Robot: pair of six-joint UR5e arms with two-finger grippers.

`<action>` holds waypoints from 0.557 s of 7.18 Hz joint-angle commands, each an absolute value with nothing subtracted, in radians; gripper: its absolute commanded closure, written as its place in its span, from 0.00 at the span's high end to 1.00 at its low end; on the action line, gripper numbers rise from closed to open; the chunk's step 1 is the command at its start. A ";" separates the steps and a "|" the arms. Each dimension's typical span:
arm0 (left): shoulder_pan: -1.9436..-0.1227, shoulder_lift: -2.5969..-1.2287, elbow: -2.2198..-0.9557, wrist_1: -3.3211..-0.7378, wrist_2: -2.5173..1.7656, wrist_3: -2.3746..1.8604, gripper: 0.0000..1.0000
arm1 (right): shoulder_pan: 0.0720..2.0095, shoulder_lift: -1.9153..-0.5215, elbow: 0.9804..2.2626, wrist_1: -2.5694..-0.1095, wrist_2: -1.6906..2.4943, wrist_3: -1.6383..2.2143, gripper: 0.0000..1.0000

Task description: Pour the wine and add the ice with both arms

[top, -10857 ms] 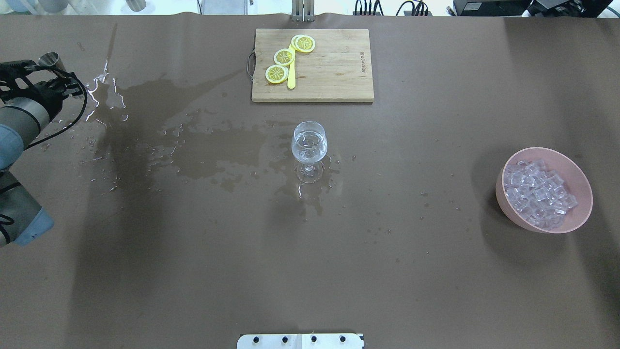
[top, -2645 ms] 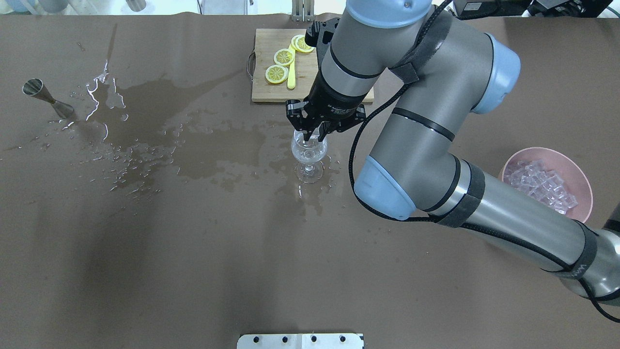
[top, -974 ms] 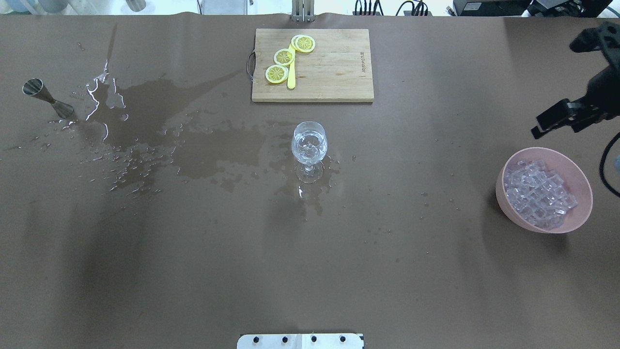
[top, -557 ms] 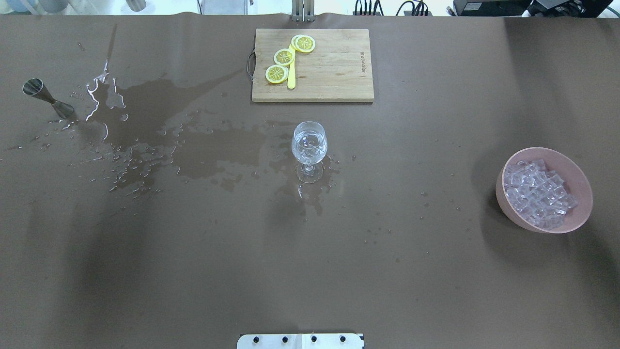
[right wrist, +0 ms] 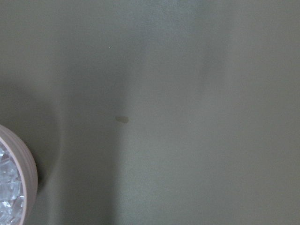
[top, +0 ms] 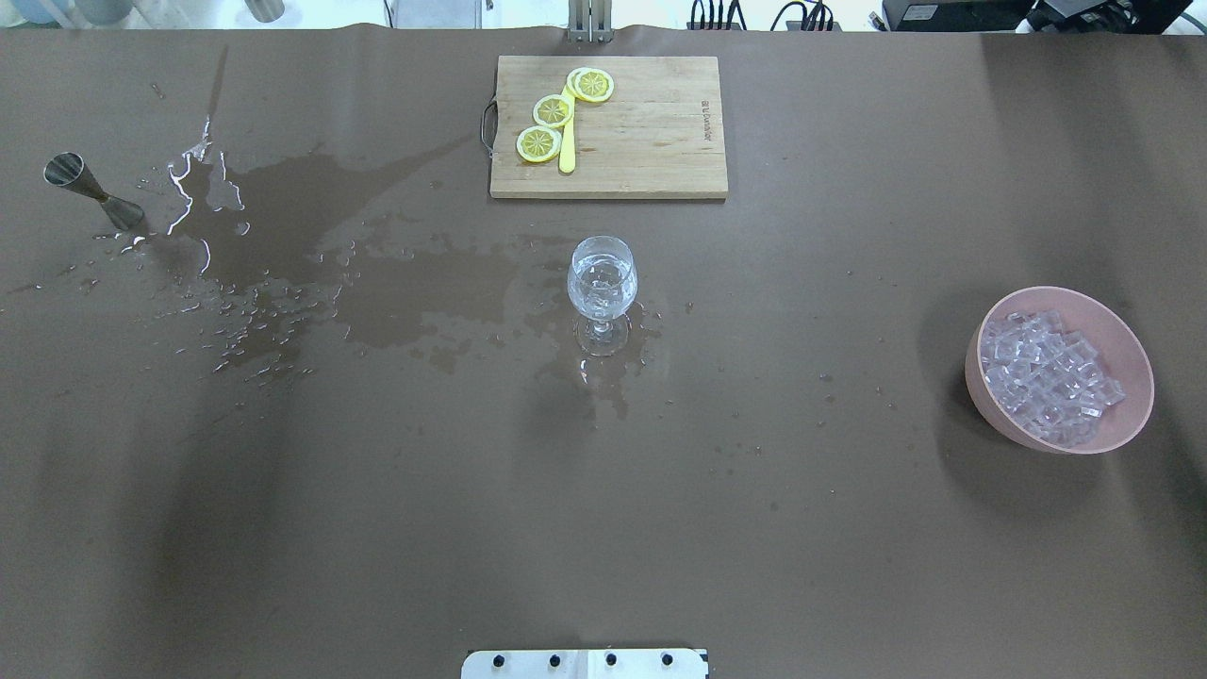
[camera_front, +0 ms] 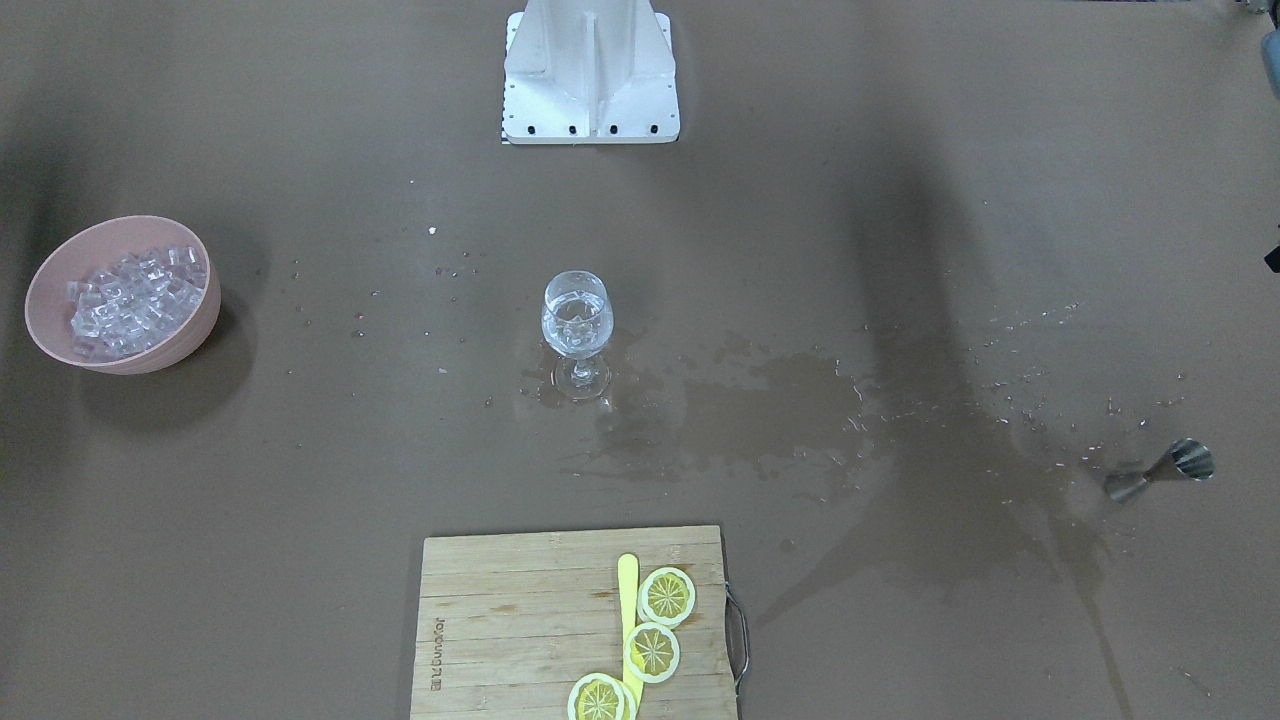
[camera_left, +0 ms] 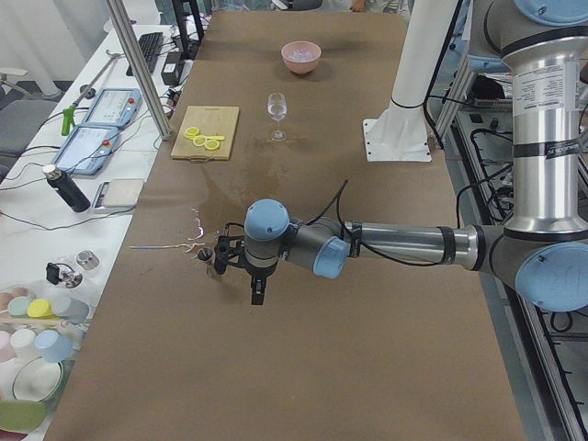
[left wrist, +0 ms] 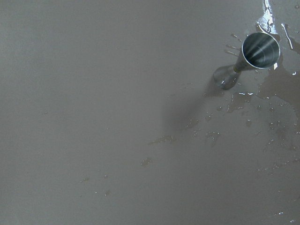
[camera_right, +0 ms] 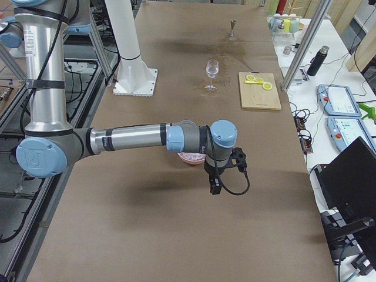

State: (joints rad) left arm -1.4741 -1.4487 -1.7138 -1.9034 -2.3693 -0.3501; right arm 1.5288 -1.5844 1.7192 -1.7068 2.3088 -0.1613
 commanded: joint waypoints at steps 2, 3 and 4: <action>-1.474 -1.439 -1.695 -1.904 -2.367 -0.348 0.99 | 1.529 -1.597 1.718 -1.704 2.312 -0.161 1.00; -1.476 -1.434 -1.697 -1.899 -2.370 -0.335 0.99 | 1.529 -1.597 1.718 -1.704 2.312 -0.161 1.00; -1.476 -1.425 -1.698 -1.899 -2.406 -0.328 0.99 | 1.528 -1.597 1.717 -1.704 2.307 -0.161 1.00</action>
State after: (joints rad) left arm -1.4748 -1.4342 -1.6982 -1.9007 -2.3769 -0.3376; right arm 1.5292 -1.5964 1.7177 -1.7042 2.3106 -0.1611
